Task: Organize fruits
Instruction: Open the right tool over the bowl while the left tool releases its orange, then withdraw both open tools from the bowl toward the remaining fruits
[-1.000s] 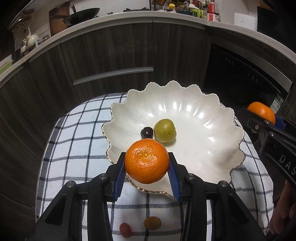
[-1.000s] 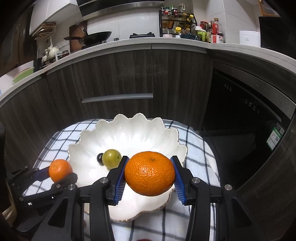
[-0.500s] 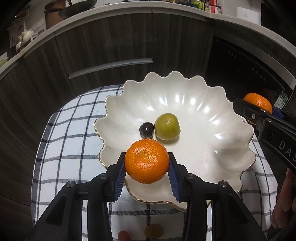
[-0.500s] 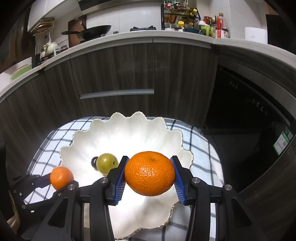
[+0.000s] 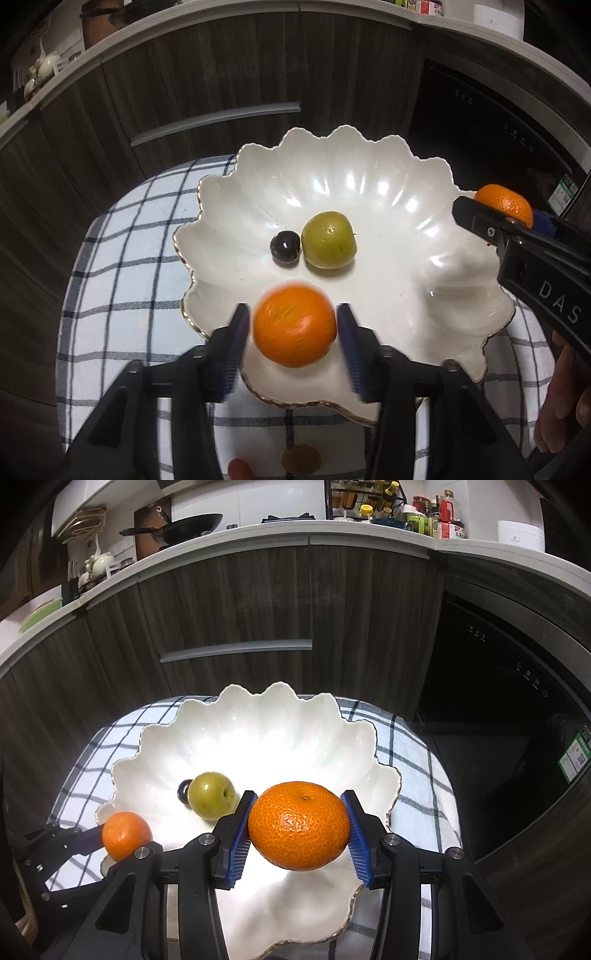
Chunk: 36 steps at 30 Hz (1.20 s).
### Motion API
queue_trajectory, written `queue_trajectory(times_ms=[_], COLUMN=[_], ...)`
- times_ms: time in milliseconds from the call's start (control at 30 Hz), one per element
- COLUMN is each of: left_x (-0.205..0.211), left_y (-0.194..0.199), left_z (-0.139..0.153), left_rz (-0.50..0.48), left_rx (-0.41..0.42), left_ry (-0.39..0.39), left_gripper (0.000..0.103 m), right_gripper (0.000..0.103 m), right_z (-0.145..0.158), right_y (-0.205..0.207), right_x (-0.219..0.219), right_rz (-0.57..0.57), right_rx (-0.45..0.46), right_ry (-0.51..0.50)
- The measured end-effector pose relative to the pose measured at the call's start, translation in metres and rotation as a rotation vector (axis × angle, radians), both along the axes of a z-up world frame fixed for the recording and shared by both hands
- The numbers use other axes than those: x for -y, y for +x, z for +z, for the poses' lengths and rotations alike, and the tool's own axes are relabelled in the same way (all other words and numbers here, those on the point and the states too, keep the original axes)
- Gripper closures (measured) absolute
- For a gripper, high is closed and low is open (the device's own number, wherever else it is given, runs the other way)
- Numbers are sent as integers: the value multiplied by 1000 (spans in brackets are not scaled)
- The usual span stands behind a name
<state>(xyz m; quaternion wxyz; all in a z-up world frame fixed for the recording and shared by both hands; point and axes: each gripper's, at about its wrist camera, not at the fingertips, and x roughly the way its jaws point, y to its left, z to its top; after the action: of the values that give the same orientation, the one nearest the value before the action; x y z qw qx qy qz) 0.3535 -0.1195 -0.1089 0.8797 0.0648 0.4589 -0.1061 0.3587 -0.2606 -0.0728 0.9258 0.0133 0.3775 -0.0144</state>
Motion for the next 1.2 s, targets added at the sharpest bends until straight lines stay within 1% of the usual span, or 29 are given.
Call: queue_trajectory(times_ms=[67,100,133,167,200,233,300,500,700,933,1200], left_x=[0,0,0,0,-1,-1,-3,-12,-16,-26,-32], left_y=[-4,-4,-4,-4,-4,-4,-5,-8,-15,-24,-40], left_z=[5,6,6,6,7,7,9,23,36,45,60], left_rz=[5,5,7,11,16,17,24,54,64,90,93], left_rx=[32,34,32,30,30,30,33,63,95,102,130], left_ry=[1,-3,-3,2,6,5,5,-34,-29,-36,-40], left_gripper=[31,29,29,29,29,28,22,11,11,11,11], right_gripper=[55,55,45,38,27,22,18,18,18,18,18], right_z=[0,0,0,1,3,6,11,22,29,38,50], right_y=[0,0,0,-1,-2,-5,-7,-12,-21,-34,-54], right_x=[1,1,2,2,3,4,4,6,5,0,-4], right_rz=[-13,-13,-13,-19,-25,-31,-46,-57,-61,-65,-67], right_rx=[0,-3,-3,4,15,33,57,83,98,108,132], right_ry=[-9,-5,0,-2,-2,-2,-16,-25,-11,-16,-19])
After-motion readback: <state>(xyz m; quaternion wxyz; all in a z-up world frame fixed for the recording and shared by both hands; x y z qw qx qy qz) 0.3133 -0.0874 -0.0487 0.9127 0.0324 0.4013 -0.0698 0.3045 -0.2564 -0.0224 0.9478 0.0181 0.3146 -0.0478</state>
